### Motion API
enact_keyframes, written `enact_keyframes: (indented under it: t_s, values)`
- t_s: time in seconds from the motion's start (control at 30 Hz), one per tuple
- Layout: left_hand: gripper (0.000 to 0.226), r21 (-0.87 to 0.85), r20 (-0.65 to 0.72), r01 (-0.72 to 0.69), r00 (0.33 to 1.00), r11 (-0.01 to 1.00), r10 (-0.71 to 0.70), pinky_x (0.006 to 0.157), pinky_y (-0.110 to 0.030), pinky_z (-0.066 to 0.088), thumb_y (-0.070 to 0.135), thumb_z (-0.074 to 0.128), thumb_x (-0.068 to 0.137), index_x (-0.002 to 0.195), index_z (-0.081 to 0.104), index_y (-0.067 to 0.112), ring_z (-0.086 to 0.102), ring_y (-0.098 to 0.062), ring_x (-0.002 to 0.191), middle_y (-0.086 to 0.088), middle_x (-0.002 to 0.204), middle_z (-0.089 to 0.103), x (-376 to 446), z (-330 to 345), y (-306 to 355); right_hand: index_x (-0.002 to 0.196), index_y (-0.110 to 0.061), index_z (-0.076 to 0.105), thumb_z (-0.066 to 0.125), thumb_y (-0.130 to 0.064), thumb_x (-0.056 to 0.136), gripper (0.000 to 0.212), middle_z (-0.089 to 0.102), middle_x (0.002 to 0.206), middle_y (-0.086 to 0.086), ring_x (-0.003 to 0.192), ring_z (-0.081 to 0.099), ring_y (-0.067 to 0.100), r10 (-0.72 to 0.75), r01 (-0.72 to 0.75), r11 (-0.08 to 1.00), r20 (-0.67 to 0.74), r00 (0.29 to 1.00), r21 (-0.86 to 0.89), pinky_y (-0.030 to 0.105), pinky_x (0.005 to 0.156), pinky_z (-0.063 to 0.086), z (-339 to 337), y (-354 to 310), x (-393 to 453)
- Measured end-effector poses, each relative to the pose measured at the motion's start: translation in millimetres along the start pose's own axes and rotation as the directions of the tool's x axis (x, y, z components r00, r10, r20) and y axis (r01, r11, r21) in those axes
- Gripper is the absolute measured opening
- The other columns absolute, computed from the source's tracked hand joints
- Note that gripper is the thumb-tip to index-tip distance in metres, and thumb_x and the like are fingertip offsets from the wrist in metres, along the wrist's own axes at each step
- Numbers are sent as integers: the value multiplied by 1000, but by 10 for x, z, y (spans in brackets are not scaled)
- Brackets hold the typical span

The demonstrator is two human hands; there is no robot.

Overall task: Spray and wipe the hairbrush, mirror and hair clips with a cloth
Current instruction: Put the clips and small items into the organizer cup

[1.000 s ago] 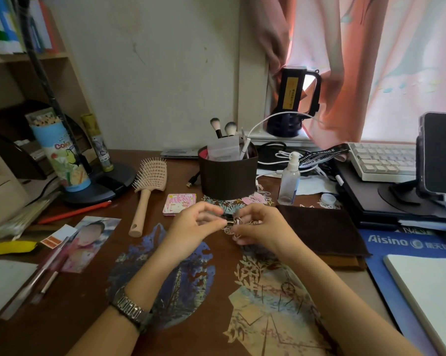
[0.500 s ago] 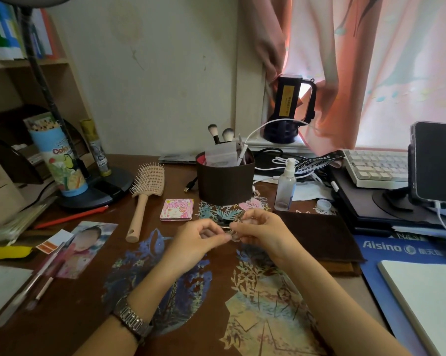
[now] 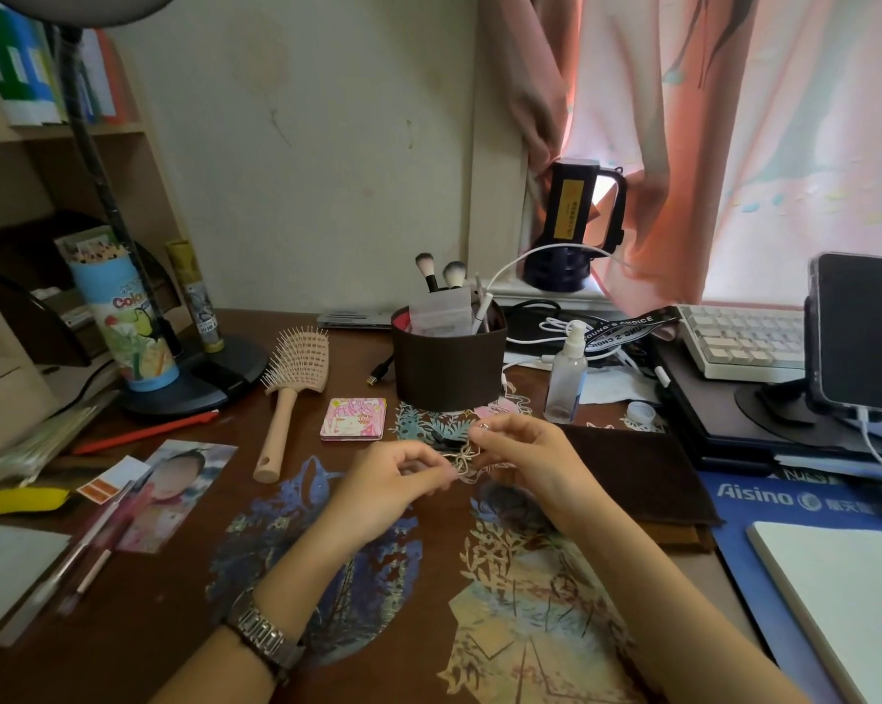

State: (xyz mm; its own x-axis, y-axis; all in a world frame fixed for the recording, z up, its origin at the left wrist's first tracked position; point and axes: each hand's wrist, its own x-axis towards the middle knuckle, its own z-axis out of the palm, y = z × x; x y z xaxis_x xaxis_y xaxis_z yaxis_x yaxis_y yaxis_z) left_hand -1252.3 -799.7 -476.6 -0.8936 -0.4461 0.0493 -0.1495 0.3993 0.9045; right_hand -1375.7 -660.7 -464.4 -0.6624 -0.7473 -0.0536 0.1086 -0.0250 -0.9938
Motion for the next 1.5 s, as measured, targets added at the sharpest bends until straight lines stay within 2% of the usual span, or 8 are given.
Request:
enact_keyframes:
  t_s: [0.23,0.4,0.57,0.8,0.9,1.03,1.3,1.5]
  values:
    - [4,6,-13,-11,1000,1000,11,79,-32,53,24,70,83,82,73,22,65,-12,74,1,79,73,-7,-17,-22,91,-4,69,74,-26,73,29,69,77,7,69,66,19,-57,58,997,16,998,-52,33,75,53,-38,-60,-10]
    - [4,44,-4,-48,999,998,48,80,-35,53,25,69,85,83,72,23,66,-18,79,-2,82,72,-14,-18,-22,86,-8,71,74,-17,78,13,72,78,6,69,67,18,-70,75,986,34,997,-151,36,78,54,-112,-89,13]
    - [4,63,4,-65,998,996,65,77,-30,53,25,68,85,82,72,26,65,-17,79,0,81,71,-19,-1,-1,89,-9,73,73,-21,80,15,73,79,4,74,67,17,-88,103,943,63,994,-318,35,80,54,-192,-144,20]
    - [2,85,-69,-90,993,992,96,69,-18,49,29,70,83,82,72,27,62,-3,75,7,78,69,4,7,12,84,-8,72,72,-19,81,11,70,74,-1,67,63,10,-115,134,913,73,991,-385,17,66,51,-220,-256,118]
    - [5,102,-130,-64,988,993,77,66,-13,47,30,73,81,83,71,26,61,-1,74,8,78,68,20,-35,-5,79,-10,70,73,-17,80,8,70,70,-2,63,62,6,-221,208,874,23,975,-440,17,63,50,-267,-417,241]
    - [8,190,-122,17,993,982,6,62,-11,47,28,73,81,87,71,22,61,-3,75,8,82,67,52,-101,-63,80,-6,71,74,-15,80,10,70,72,14,61,63,17,-322,269,805,-9,947,-528,32,65,54,-345,-665,443]
    - [9,178,-63,70,996,982,-60,57,-6,42,23,72,82,91,70,19,60,-2,73,9,84,65,91,-151,-65,88,-9,71,72,-18,81,11,68,74,-3,62,62,-1,-486,370,541,78,870,-755,14,66,53,-406,-1133,824]
    - [9,166,-36,75,997,983,-70,56,-5,41,22,72,83,91,70,19,60,-1,73,8,85,66,96,-166,-53,88,-9,71,72,-16,82,10,65,71,-5,57,60,-6,-500,393,490,118,858,-778,6,58,46,-358,-1245,990]
